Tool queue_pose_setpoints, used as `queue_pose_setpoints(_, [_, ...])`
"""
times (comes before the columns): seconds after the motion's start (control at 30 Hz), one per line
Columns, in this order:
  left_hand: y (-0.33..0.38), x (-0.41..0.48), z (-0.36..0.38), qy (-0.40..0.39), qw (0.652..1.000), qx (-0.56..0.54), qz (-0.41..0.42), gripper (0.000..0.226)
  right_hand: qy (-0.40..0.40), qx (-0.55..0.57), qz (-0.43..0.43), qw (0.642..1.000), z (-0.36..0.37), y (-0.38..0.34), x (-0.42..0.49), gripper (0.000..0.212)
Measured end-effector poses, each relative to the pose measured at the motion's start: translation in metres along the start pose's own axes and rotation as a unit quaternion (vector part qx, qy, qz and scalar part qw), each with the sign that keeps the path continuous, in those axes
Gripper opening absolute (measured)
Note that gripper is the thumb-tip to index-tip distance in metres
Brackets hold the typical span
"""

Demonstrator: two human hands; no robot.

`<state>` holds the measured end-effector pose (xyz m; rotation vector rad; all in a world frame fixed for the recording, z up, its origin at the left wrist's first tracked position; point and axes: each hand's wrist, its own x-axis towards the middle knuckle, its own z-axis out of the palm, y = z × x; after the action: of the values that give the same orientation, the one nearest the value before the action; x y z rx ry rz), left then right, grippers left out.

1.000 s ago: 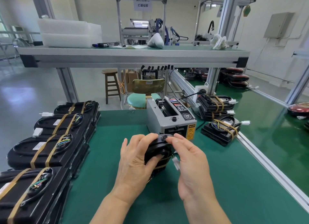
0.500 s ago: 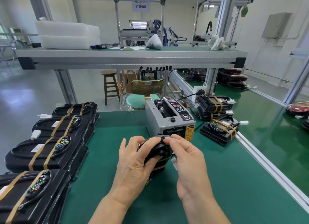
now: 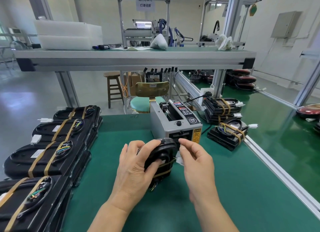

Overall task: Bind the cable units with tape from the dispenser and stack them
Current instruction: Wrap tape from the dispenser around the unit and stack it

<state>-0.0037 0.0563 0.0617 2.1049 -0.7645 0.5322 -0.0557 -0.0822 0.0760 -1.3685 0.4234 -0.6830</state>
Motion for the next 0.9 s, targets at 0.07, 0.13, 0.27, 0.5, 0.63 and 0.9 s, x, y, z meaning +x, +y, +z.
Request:
queue_pose_setpoints(0.07, [0.001,0.001,-0.002,-0.012,1.000,0.011,0.002,0.063,-0.024,-0.010,0.016,1.000,0.003,0.006,-0.002,0.028])
queue_pose_setpoints(0.13, [0.002,0.003,-0.006,-0.027,0.999,0.022,-0.002,0.065,-0.035,-0.019,0.023,0.999,0.006,0.010,-0.005,0.031])
queue_pose_setpoints(0.27, [0.005,0.011,-0.015,-0.044,0.996,0.083,0.003,0.070,-0.043,-0.038,0.030,0.998,0.013,0.010,-0.011,0.036])
queue_pose_setpoints(0.5, [0.010,0.025,-0.018,-0.092,0.975,0.202,0.016,0.077,-0.071,-0.003,0.041,0.997,0.022,0.014,-0.010,0.023])
queue_pose_setpoints(0.63, [0.008,0.024,-0.020,-0.100,0.980,0.174,0.013,0.074,0.056,0.031,0.110,0.992,0.006,0.020,0.032,0.014])
queue_pose_setpoints(0.9, [0.003,0.020,-0.021,-0.105,0.985,0.135,0.009,0.077,0.113,0.013,0.176,0.978,0.004,0.041,0.081,0.014])
